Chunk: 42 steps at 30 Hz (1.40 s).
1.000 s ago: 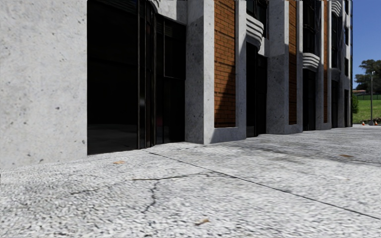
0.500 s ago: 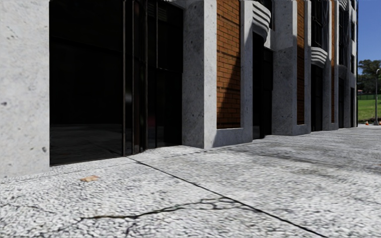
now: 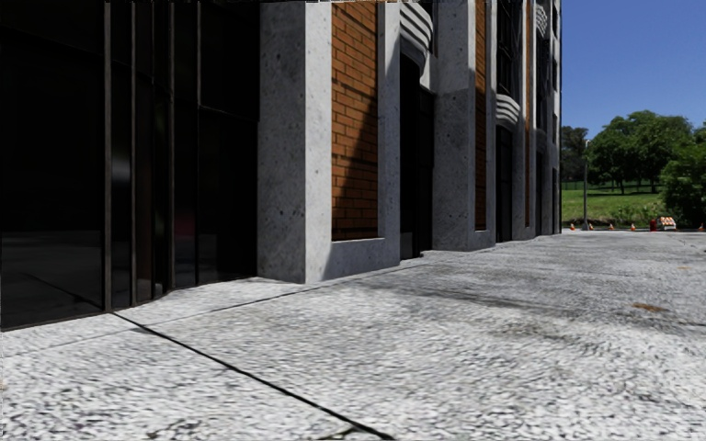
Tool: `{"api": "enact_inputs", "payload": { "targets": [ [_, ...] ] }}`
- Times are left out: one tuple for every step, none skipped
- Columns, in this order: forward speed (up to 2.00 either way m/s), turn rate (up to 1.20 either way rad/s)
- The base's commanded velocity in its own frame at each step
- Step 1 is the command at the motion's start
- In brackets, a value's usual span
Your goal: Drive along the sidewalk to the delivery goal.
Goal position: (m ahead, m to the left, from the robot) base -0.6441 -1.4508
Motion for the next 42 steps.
{"api": "enact_inputs", "payload": {
  "targets": [
    [1.09, -1.07],
    [1.09, -1.07],
    [1.09, -1.07],
    [1.09, -1.07],
    [1.09, -1.07],
    [1.09, -1.07],
    [1.09, -1.07],
    [1.09, -1.07],
    [1.18, -1.07],
    [1.28, -1.07],
    [1.28, -1.07],
    [1.31, -1.07],
    [1.43, -1.07],
    [1.48, -1.07],
    [1.49, -1.07],
    [1.49, -1.07],
    [1.49, -1.07],
    [1.49, -1.07],
    [1.49, -1.07],
    [1.49, -1.07],
    [1.49, -1.07],
    [1.49, -1.07],
    [1.49, -1.07],
    [1.49, -1.07],
    [1.49, -1.07],
    [1.49, -1.07],
    [1.49, -1.07],
    [1.49, -1.07],
    [1.49, -1.07],
    [1.49, -1.07],
    [1.49, -1.07],
    [1.49, -1.07],
    [1.49, -1.07],
    [1.49, -1.07],
    [1.49, -1.07],
    [1.49, -1.07],
    [1.49, -1.07],
    [1.49, -1.07],
    [1.49, -0.69],
    [1.49, -0.51],
    [1.49, -0.46],
    [1.49, -0.43]
  ]
}}
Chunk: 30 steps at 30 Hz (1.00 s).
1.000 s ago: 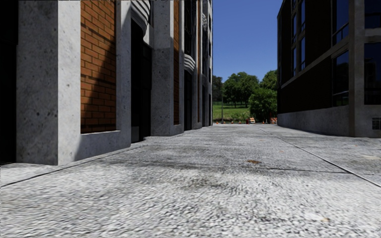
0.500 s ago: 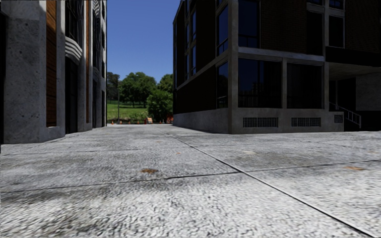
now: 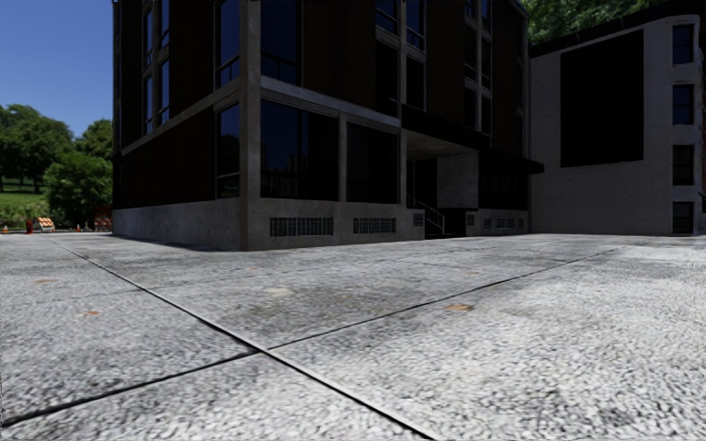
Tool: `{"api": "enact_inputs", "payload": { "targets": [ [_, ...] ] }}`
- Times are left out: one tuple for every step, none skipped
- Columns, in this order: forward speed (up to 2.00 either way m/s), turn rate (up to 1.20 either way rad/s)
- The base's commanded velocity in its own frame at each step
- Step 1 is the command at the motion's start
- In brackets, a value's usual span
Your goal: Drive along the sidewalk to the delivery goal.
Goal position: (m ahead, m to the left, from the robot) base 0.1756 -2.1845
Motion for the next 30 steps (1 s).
{"api": "enact_inputs", "payload": {
  "targets": [
    [1.49, -0.43],
    [1.49, -0.27],
    [1.49, -0.20],
    [1.49, -0.18],
    [1.49, -0.16],
    [1.49, -0.16],
    [1.49, -0.05],
    [1.49, -0.01],
    [1.49, 0.00],
    [1.49, 0.00],
    [1.49, 0.00],
    [1.49, 0.00],
    [1.49, 0.00],
    [1.37, 0.00],
    [1.28, 0.00],
    [1.14, 0.00],
    [1.14, 0.00],
    [1.03, 0.00],
    [0.98, 0.00],
    [0.91, 0.00],
    [0.76, 0.00],
    [0.76, 0.00],
    [0.53, 0.00],
    [0.00, 0.00],
    [0.00, 0.00],
    [0.00, 0.00],
    [0.00, 0.00],
    [0.00, 0.00],
    [0.00, 0.00],
    [0.00, 0.00]
  ]
}}
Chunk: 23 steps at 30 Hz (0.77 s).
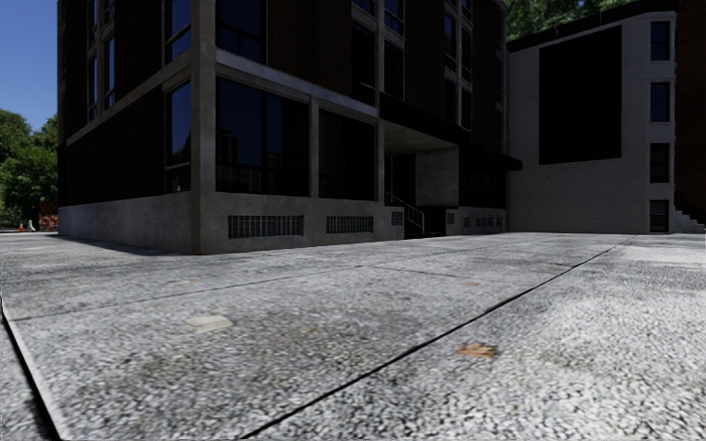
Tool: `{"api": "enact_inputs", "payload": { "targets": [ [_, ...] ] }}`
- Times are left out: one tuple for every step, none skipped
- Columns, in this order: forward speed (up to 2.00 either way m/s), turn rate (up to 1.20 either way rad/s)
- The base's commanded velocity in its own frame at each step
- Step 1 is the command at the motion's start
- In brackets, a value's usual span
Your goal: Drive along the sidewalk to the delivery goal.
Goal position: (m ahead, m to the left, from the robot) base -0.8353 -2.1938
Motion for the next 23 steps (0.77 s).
{"api": "enact_inputs", "payload": {
  "targets": [
    [0.00, 0.00],
    [0.00, 0.00],
    [0.00, 0.00],
    [0.00, 0.00],
    [0.00, 0.00],
    [0.00, 0.00],
    [0.00, 0.00],
    [0.00, 0.00],
    [0.00, 0.00],
    [0.00, 0.00],
    [0.00, 0.00],
    [0.00, 0.00],
    [0.00, 0.00],
    [0.00, 0.00],
    [0.00, 0.00],
    [0.00, 0.00],
    [0.00, 0.00],
    [0.00, 0.00],
    [0.00, 0.00],
    [0.00, 0.00],
    [0.00, 0.00],
    [0.00, 0.00],
    [0.00, 0.00]
  ]
}}
